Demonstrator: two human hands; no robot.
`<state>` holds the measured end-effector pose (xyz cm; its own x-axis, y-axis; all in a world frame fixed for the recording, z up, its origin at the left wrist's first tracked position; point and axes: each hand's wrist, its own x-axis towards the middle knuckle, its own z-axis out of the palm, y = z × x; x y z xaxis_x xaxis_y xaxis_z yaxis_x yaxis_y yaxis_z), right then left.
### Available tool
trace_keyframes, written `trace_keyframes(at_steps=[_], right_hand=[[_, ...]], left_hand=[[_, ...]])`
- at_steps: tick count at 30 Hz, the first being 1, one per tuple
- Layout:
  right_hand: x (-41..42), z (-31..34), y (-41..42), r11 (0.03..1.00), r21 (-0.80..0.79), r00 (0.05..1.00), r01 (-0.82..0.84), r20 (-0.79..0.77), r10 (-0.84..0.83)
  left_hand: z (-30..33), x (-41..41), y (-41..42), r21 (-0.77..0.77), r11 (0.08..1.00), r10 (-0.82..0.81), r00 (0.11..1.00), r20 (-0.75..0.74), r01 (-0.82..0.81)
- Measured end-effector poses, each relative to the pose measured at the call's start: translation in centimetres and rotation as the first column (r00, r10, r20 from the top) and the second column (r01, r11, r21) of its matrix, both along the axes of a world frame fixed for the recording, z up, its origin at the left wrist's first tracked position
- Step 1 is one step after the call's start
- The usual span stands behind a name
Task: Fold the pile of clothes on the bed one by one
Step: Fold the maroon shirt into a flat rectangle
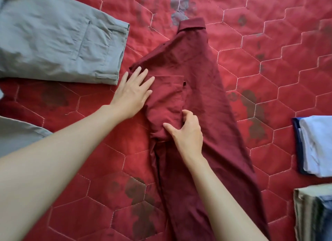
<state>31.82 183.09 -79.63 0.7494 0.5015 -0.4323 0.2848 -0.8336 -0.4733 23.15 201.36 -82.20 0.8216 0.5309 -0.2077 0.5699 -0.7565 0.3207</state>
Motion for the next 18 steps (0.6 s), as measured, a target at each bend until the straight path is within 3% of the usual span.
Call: trace_keyframes(at_steps=[3,5,11,15,18], right_hand=[[-1.1,-0.5,-0.4,0.999,-0.004,0.999,-0.036,0.028,0.036],[-2.0,-0.7,-1.3,0.998,-0.002,0.994,-0.055,0.099,0.055],[-2.2,-0.9,-0.9,0.991,0.114,0.966,-0.066,0.258,0.034],[2.1,-0.5,4.2,0.926,0.291,0.923,-0.239,0.364,0.124],[6.3,-0.5,10.0,0.866,0.302,0.868,-0.398,0.429,0.249]], left_hand=[[-0.9,0.7,0.3,0.087,0.992,-0.071,0.984,-0.163,0.086],[-1.4,0.9,-0.1,0.103,0.991,-0.063,0.979,-0.195,0.084],[-1.3,1.4,-0.1,0.052,0.998,0.046,0.999,0.023,-0.047],[-1.4,1.9,-0.1,0.058,0.996,0.070,0.998,0.008,-0.071],[-1.7,2.6,-1.3,0.084,0.989,0.127,0.992,-0.014,-0.125]])
